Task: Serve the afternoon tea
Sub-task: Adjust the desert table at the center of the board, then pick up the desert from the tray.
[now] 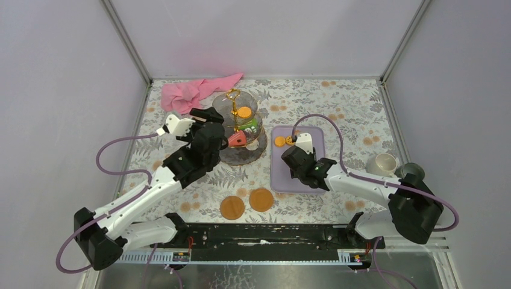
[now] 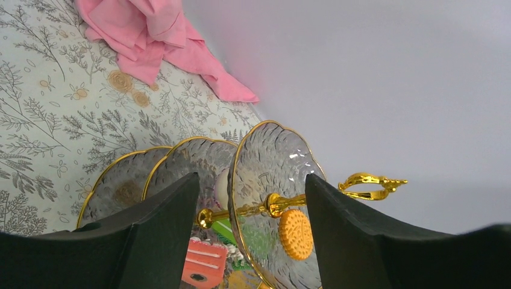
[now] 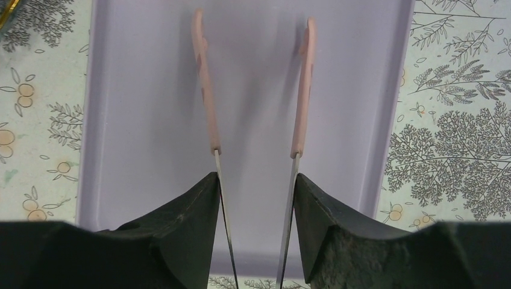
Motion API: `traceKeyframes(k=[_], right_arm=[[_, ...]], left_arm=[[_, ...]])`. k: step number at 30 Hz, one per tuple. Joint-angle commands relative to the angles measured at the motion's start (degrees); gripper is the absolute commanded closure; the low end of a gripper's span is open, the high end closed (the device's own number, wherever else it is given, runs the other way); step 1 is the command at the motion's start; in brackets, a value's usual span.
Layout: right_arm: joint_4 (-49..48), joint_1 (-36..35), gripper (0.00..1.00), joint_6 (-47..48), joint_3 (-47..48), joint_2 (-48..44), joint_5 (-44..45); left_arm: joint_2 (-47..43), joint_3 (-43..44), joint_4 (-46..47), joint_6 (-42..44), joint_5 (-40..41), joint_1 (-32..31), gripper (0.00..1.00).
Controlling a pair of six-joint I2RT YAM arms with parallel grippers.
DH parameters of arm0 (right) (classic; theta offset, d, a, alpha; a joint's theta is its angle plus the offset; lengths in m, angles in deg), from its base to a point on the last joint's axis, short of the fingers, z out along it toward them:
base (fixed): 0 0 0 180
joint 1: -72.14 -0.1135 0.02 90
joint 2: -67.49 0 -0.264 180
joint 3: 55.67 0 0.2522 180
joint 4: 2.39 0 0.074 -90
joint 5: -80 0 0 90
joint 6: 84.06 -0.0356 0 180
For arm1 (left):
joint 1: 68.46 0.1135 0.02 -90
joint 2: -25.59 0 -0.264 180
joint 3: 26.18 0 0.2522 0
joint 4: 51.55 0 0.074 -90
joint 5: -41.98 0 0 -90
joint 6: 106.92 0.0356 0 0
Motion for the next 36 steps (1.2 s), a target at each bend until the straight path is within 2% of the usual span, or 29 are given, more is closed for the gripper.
traceKeyframes(k=[1,22,36], right_arm=[[-2.6,1.2,0.46,1.2,1.0,1.1,-0.6],[-6.1,4.9,0.47,6.0,5.5,6.7,-3.9],[-7.3,8.4,0.53,7.6,7.7,10.2,-7.7]], left_arm=[[-1.7,-1.3,3.3,3.9,2.8,-1.1,0.28],[-4.9,-3.5,3.5,3.2,4.5,-3.4,0.28],[-6.8,-4.7,3.9,3.9,6.1,-3.8,0.28]])
